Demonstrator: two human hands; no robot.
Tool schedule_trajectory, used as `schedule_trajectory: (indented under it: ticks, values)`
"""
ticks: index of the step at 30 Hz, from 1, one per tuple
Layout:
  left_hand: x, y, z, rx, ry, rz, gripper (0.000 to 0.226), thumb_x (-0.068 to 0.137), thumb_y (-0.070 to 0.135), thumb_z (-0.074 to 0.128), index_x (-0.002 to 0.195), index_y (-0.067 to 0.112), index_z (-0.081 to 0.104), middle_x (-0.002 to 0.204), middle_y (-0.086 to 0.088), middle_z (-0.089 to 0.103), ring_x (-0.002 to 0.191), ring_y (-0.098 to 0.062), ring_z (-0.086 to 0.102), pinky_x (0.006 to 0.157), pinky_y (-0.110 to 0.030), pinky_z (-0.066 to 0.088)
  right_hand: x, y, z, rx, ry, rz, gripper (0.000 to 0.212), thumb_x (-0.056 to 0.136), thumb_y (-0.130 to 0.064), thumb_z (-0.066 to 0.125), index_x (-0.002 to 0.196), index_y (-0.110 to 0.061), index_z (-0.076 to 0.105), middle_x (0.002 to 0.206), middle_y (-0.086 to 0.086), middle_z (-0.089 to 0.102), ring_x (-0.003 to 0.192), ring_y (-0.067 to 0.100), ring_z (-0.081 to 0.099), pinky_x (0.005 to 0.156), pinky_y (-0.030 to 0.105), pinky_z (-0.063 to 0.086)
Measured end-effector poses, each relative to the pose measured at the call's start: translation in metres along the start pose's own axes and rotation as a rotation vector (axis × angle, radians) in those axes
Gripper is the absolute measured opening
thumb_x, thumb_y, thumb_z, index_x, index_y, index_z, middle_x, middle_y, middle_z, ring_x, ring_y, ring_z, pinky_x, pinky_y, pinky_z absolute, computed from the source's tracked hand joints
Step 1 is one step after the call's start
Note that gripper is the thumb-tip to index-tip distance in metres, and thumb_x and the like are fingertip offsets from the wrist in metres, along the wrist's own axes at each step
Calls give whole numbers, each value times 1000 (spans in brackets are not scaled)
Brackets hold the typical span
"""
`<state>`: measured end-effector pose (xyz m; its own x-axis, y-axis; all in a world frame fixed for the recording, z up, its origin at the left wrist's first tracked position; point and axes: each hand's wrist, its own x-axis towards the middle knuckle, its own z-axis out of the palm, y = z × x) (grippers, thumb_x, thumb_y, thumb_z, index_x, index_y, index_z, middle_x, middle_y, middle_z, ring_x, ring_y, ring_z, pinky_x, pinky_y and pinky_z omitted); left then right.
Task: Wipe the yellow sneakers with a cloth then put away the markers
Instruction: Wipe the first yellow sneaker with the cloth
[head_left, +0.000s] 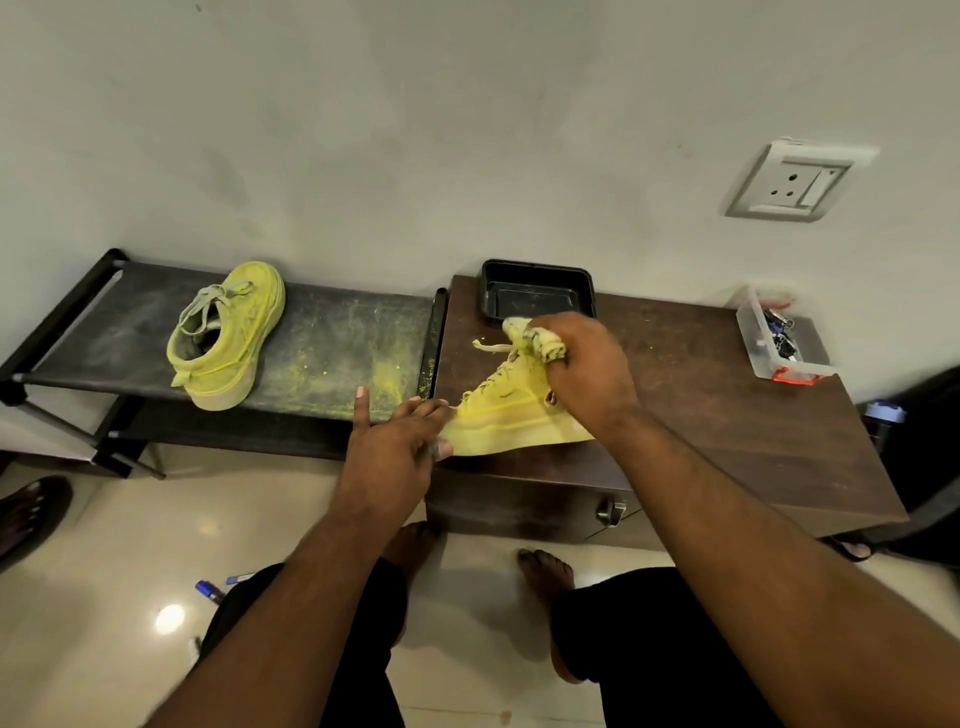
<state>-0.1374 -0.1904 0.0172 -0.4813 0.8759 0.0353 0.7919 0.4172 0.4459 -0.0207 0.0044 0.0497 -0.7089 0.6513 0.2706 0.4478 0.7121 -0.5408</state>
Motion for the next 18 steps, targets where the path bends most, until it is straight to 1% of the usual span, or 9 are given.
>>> schedule_trajectory:
  ticks: [2,4,6,9,11,12,14,16,18]
  values:
    - [-1,2,0,14,-9,-9,47,97,28,51,142,32,40,147,14,41,141,-3,25,111,-36,-25,-8,-2,-12,19,104,74,47,70,8,54,110,-13,68,108,5,67,100,23,58,87,34,48]
    - [-1,1,1,35,-16,-10,47,97,31,50,142,33,39,147,15,40,141,-3,24,110,-37,-26,-27,3,-22,-107,107,58,46,68,7,57,108,-13,68,108,5,66,98,24,57,85,35,47]
    - [0,0,1,65,-18,-9,46,96,40,49,141,34,41,146,15,42,140,-3,27,110,-38,-27,-51,7,-24,-216,32,109,46,71,3,59,112,-16,66,114,2,64,102,22,55,89,36,47]
    - [6,8,-1,106,43,-12,44,94,52,45,132,33,54,136,13,54,137,-5,35,110,-39,-26,-67,9,-16,-232,-117,203,55,78,0,57,129,-22,58,135,-6,55,116,17,47,100,34,42]
    - [15,20,-2,121,101,-14,39,95,51,43,124,33,61,124,12,63,128,-7,47,110,-39,-24,-64,6,-14,-250,-157,181,58,78,0,56,132,-23,55,139,-8,51,118,18,46,102,33,41]
    - [22,27,-2,114,126,-17,36,95,50,43,118,33,65,116,12,67,120,-9,54,111,-37,-22,-63,5,-14,-256,-160,172,59,78,1,55,132,-23,55,139,-8,51,117,18,46,101,33,41]
    - [40,38,0,96,146,-33,34,96,49,43,111,33,68,103,10,71,105,-10,62,114,-35,-11,-60,5,-15,-270,-166,176,58,78,0,55,131,-24,56,139,-9,52,115,18,46,100,33,42]
    - [56,42,2,65,129,-45,32,94,50,47,110,34,69,103,11,72,104,-10,61,112,-35,4,-60,5,-15,-291,-182,171,57,79,-1,55,131,-24,56,138,-9,53,114,18,47,99,33,42]
    - [69,42,4,26,86,-46,29,89,52,55,107,35,71,106,13,70,107,-9,58,104,-34,18,-59,5,-16,-298,-191,166,55,79,-2,55,130,-24,57,138,-9,53,113,18,46,98,33,43]
